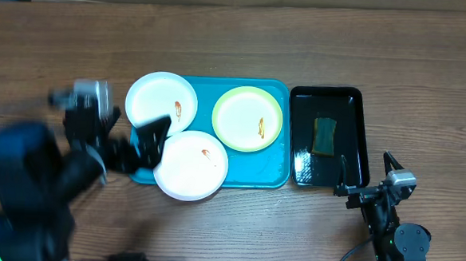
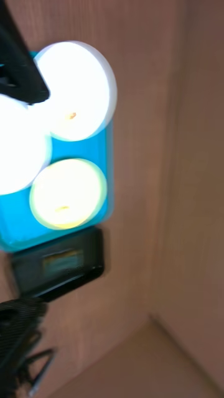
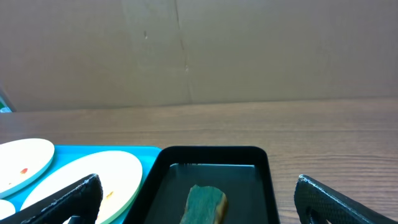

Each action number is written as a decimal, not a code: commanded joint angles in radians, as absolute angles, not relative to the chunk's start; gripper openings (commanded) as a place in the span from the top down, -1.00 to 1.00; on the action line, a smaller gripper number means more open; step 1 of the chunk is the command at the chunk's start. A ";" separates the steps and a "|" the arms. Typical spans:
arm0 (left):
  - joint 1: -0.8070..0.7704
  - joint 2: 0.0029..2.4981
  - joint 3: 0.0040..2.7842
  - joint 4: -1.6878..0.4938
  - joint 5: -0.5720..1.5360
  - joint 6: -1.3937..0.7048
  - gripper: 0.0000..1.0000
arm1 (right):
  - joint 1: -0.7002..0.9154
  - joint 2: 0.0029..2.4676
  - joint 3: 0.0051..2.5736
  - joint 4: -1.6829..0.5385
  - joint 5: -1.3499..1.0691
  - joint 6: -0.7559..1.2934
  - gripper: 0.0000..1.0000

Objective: Clean dirty plates on tray and stack at the side
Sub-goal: 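Move the left gripper to the yellow plate's left rim and grip it, then reach the right gripper into the black tray and grasp the green sponge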

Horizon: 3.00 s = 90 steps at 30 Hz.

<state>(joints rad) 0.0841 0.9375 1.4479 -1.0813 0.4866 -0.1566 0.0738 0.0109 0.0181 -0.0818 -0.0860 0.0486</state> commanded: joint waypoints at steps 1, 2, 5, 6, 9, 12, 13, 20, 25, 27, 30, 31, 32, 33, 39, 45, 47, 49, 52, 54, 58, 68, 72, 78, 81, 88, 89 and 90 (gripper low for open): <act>0.069 1.259 1.787 -1.315 0.584 -0.109 -1.00 | 0.079 0.003 0.008 -0.077 -0.076 0.052 -1.00; 0.066 1.319 1.846 -1.365 0.613 -0.108 -1.00 | 0.079 0.003 0.008 -0.077 -0.076 0.052 -1.00; 0.058 1.489 1.952 -1.467 0.667 -0.108 -1.00 | 0.079 0.003 0.008 -0.077 -0.076 0.052 -1.00; 0.054 1.524 1.951 -1.485 0.664 -0.106 -0.84 | 0.079 0.003 0.008 -0.077 -0.076 0.052 -1.00; 0.001 1.653 1.907 -1.522 0.580 -0.086 0.46 | 0.079 0.003 0.008 -0.077 -0.076 0.052 -1.00; -0.067 1.731 1.833 -1.498 0.434 -0.144 0.63 | 0.079 0.003 0.008 -0.077 -0.076 0.052 -1.00; -0.092 1.753 1.806 -1.482 0.381 -0.179 0.62 | 0.079 0.003 0.008 -0.077 -0.076 0.052 -1.00; -0.229 1.900 1.695 -1.287 0.250 -0.225 0.42 | 0.079 0.003 0.008 -0.077 -0.076 0.052 -1.00; -0.266 2.008 1.695 -1.176 0.147 -0.226 -0.03 | 0.079 0.003 0.008 -0.077 -0.076 0.052 -1.00; -0.273 2.045 1.695 -1.171 0.152 -0.226 0.10 | 0.079 0.003 0.008 -0.077 -0.076 0.052 -1.00; -0.276 2.098 1.695 -1.156 0.147 -0.225 0.12 | 0.079 0.003 0.008 -0.077 -0.076 0.052 -1.00; -0.276 2.113 1.695 -1.147 0.147 -0.225 0.11 | 0.079 0.003 0.008 -0.077 -0.076 0.052 -1.00; -0.276 2.128 1.695 -1.135 0.147 -0.225 0.11 | 0.079 0.003 0.008 -0.077 -0.076 0.052 -1.00; -0.276 2.140 1.695 -1.126 0.148 -0.225 0.10 | 0.079 0.003 0.008 -0.077 -0.076 0.052 -1.00; -0.276 2.185 1.695 -1.093 0.150 -0.225 0.17 | 0.079 0.003 0.008 -0.077 -0.076 0.052 -1.00; -0.290 2.190 1.689 -1.046 0.157 -0.225 0.42 | 0.079 0.003 0.008 -0.077 -0.076 0.052 -1.00; -0.300 2.190 1.689 -1.036 0.157 -0.226 0.42 | 0.079 0.003 0.008 -0.077 -0.076 0.052 -1.00; -0.309 2.190 1.684 -1.022 0.156 -0.226 0.38 | 0.079 0.003 0.008 -0.077 -0.076 0.052 -1.00; -0.323 2.191 1.658 -0.980 0.147 -0.226 0.33 | 0.079 0.003 0.008 -0.077 -0.076 0.052 -1.00; -0.329 2.191 1.637 -0.948 0.143 -0.226 0.33 | 0.079 0.003 0.008 -0.077 -0.076 0.052 -1.00; -0.332 2.191 1.623 -0.929 0.091 -0.226 0.36 | 0.079 0.003 0.008 -0.077 -0.076 0.052 -1.00; -0.332 2.191 1.623 -0.879 0.085 -0.226 0.40 | 0.079 0.003 0.008 -0.077 -0.076 0.052 -1.00; -0.333 2.191 1.623 -0.878 0.085 -0.226 0.53 | 0.079 0.003 0.008 -0.075 -0.068 0.052 -1.00; -0.332 2.191 1.623 -0.884 0.085 -0.226 0.82 | 0.078 0.003 0.022 -0.092 -0.118 0.053 -1.00; -0.332 2.191 1.623 -0.886 0.085 -0.226 0.92 | 0.078 0.003 0.097 -0.183 -0.020 0.052 -1.00; -0.325 2.190 1.625 -0.926 0.085 -0.307 0.92 | 0.078 0.135 0.388 -0.368 0.014 0.171 -1.00; -0.322 2.190 1.626 -0.937 0.085 -0.317 0.92 | 0.077 0.183 0.442 -0.409 0.014 0.178 -1.00; -0.318 2.190 1.626 -0.946 0.085 -0.320 0.92 | 0.077 0.241 0.501 -0.455 0.015 0.179 -1.00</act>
